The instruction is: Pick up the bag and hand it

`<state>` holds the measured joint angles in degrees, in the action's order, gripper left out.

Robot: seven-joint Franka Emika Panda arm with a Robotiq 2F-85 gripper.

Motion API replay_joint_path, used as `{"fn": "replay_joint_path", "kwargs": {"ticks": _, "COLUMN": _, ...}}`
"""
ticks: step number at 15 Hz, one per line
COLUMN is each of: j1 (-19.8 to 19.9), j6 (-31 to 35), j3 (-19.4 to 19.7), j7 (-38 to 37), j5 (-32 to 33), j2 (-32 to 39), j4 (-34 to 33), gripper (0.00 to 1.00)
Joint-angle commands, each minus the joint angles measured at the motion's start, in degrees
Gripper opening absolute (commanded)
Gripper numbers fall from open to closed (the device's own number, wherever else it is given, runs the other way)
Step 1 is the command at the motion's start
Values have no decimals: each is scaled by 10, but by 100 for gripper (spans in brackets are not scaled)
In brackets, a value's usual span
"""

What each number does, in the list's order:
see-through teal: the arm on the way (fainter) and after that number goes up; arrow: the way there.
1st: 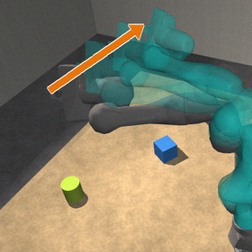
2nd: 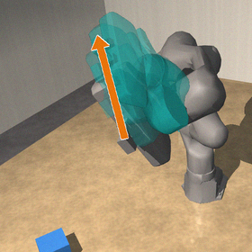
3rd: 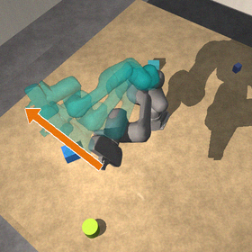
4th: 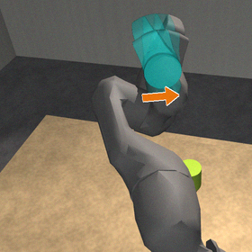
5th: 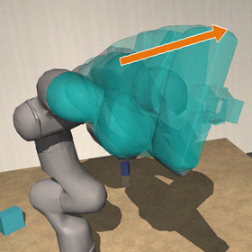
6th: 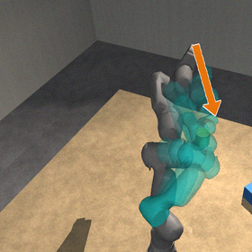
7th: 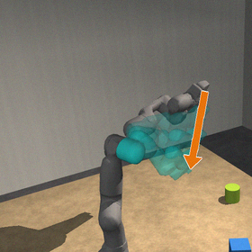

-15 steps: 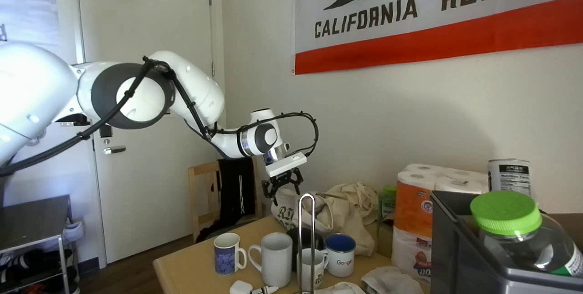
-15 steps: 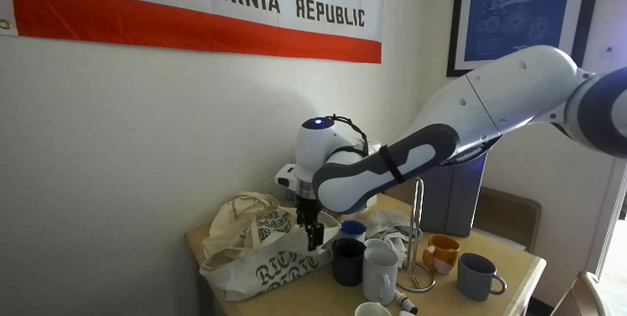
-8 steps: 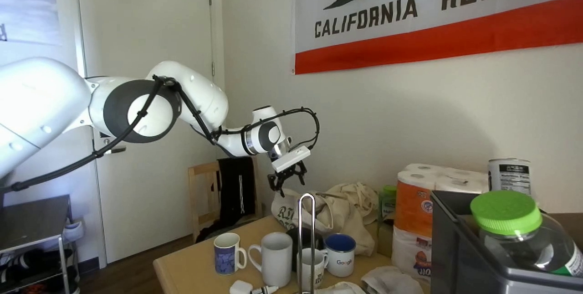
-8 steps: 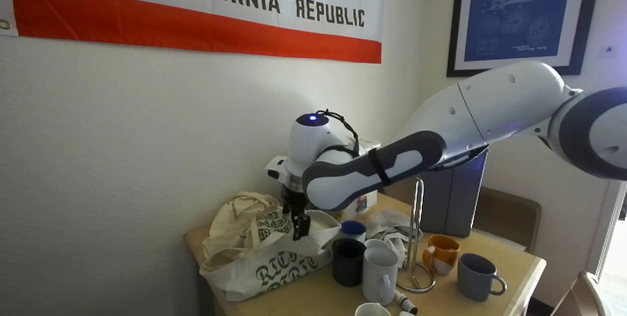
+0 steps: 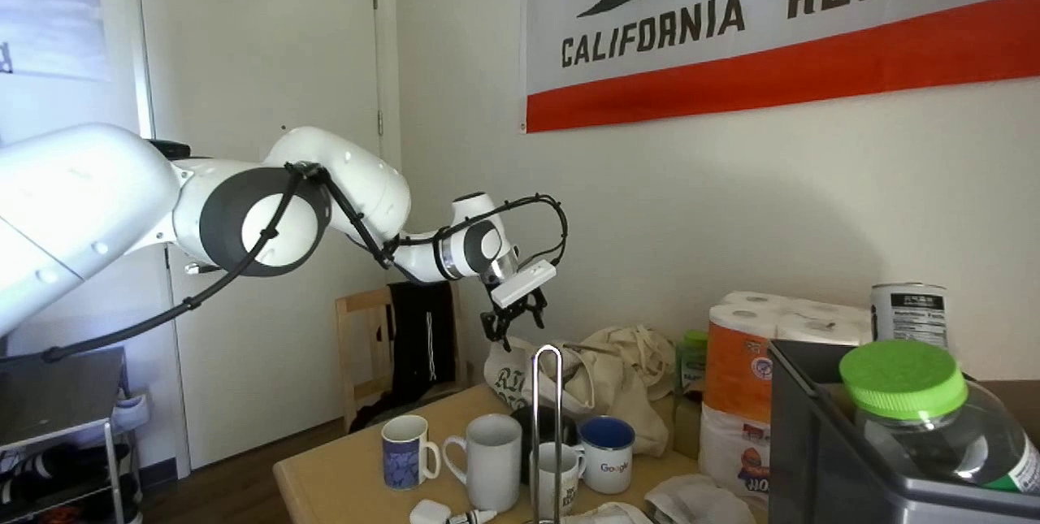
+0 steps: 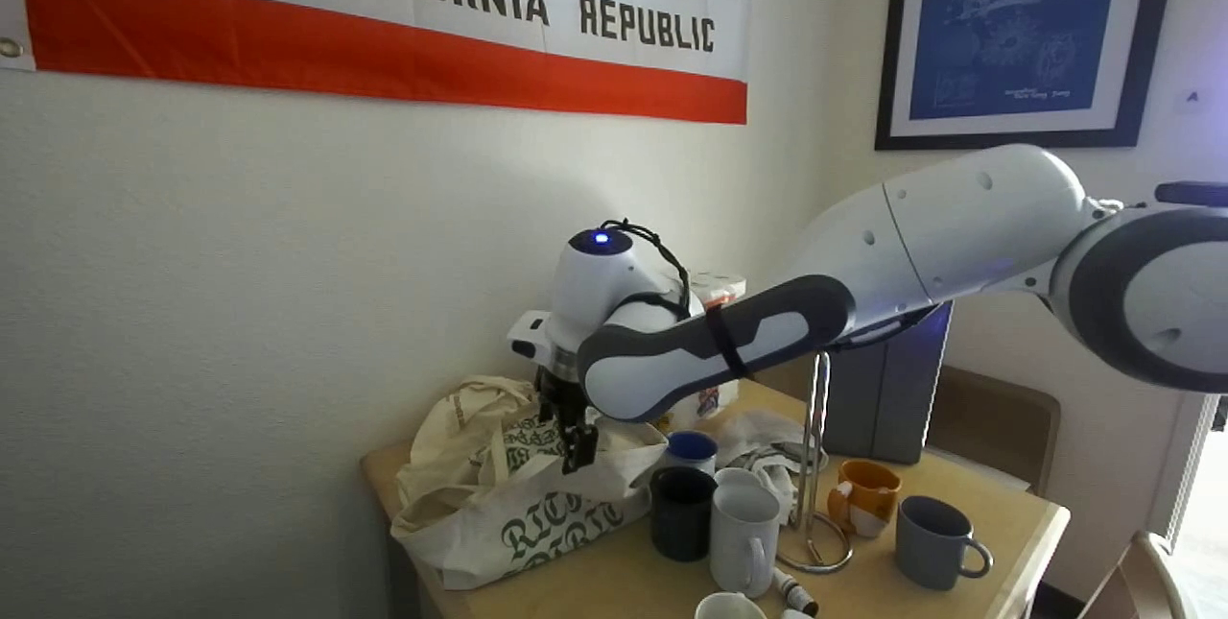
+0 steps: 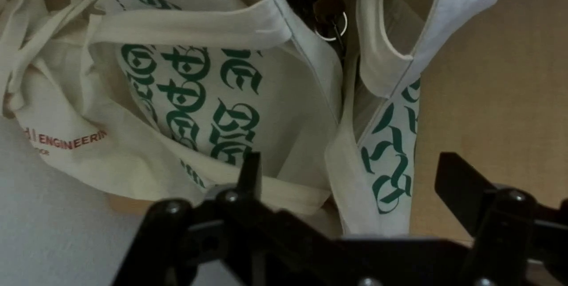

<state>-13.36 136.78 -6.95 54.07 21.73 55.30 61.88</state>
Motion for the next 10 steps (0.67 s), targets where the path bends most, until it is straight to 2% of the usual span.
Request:
{"fn": "replay_joint_path", "kwargs": {"ticks": 1, "j1": -2, "j6": -19, "j3": 5, "j7": 37, "j5": -7, "j2": 59, "j4": -69, "gripper": 100}}
{"fn": "replay_joint_path", "kwargs": {"ticks": 10, "j1": -7, "j6": -43, "j3": 19, "j7": 78, "j5": -14, "j2": 141, "j4": -176, "gripper": 100}}
